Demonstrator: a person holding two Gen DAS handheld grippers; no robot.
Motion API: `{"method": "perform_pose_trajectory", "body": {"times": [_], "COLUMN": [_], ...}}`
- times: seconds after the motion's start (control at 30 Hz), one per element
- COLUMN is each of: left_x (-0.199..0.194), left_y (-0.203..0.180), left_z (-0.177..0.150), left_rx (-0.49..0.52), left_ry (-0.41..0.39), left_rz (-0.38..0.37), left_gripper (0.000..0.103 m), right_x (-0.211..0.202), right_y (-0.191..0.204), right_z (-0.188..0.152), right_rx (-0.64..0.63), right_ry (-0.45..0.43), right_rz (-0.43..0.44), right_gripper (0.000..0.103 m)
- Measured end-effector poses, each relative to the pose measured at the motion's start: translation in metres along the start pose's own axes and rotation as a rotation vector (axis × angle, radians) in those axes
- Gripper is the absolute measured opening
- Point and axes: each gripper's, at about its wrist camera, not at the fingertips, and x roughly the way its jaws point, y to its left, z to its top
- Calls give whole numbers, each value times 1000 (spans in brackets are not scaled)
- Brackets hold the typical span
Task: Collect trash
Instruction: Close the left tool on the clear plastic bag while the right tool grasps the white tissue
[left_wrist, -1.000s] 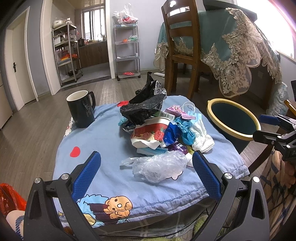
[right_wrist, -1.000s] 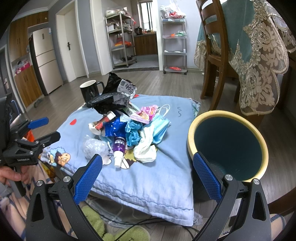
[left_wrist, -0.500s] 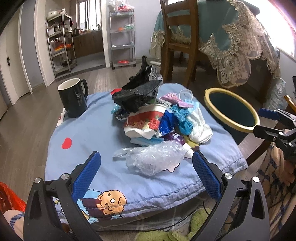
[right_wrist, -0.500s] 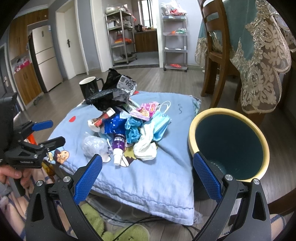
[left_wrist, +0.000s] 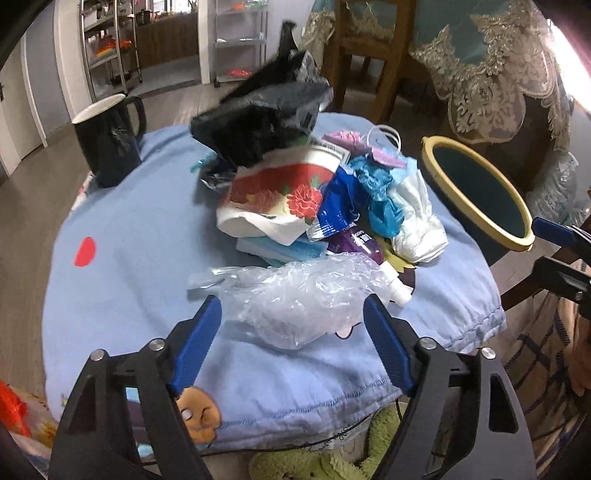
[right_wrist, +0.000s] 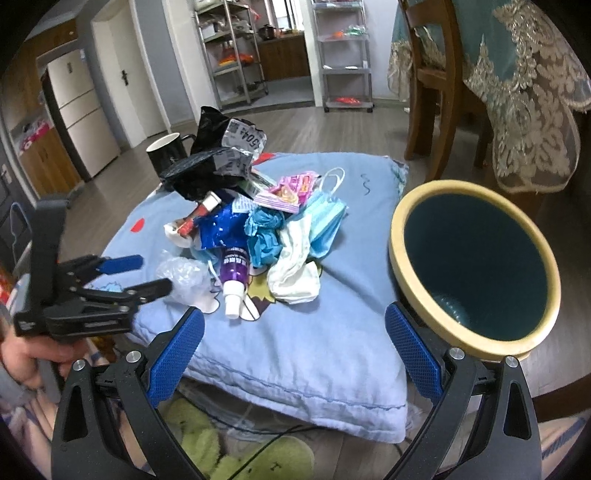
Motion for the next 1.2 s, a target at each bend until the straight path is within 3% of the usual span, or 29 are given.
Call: {"method": "perform_pose_trajectory", "body": {"times": [0.07, 0.13, 0.23, 0.3, 0.37, 0.77, 0.83, 1.0, 1.2], "left_x": [9, 16, 11, 4, -2, -41, -43, -48, -50], "left_y": [-4, -6, -4, -2, -1, 19, 20, 19, 18], "left_z": [-1, -3, -3, -2, -2, 0, 3, 0, 0], "left_rx": [24, 46, 33, 21, 10, -123, -128, -117, -117], "left_ry": [18, 49, 45, 21, 9, -100, -110, -123, -133], "left_rz": [-3, -3, -32, -47, -59, -144, -155, -166, -168], "left_gripper": [60, 21, 12, 11, 10, 10, 10, 10, 10], "right_x": [5, 9, 17, 23, 30, 92, 98, 98, 71], "right_y": [-1, -3, -5, -7, -9, -13, -14, -19, -27], "right_z": [2, 2, 3, 5, 9, 27, 27, 13, 7], "right_rx": [16, 31, 49, 67, 74, 71, 80, 85, 130], "right_ry": [9, 17, 34, 45, 52, 146, 160, 190, 151], "right_rz": [9, 19, 28, 37, 38, 42, 55, 74, 91], "right_gripper": [95, 92, 81, 71, 67, 55, 47, 4, 3]}}
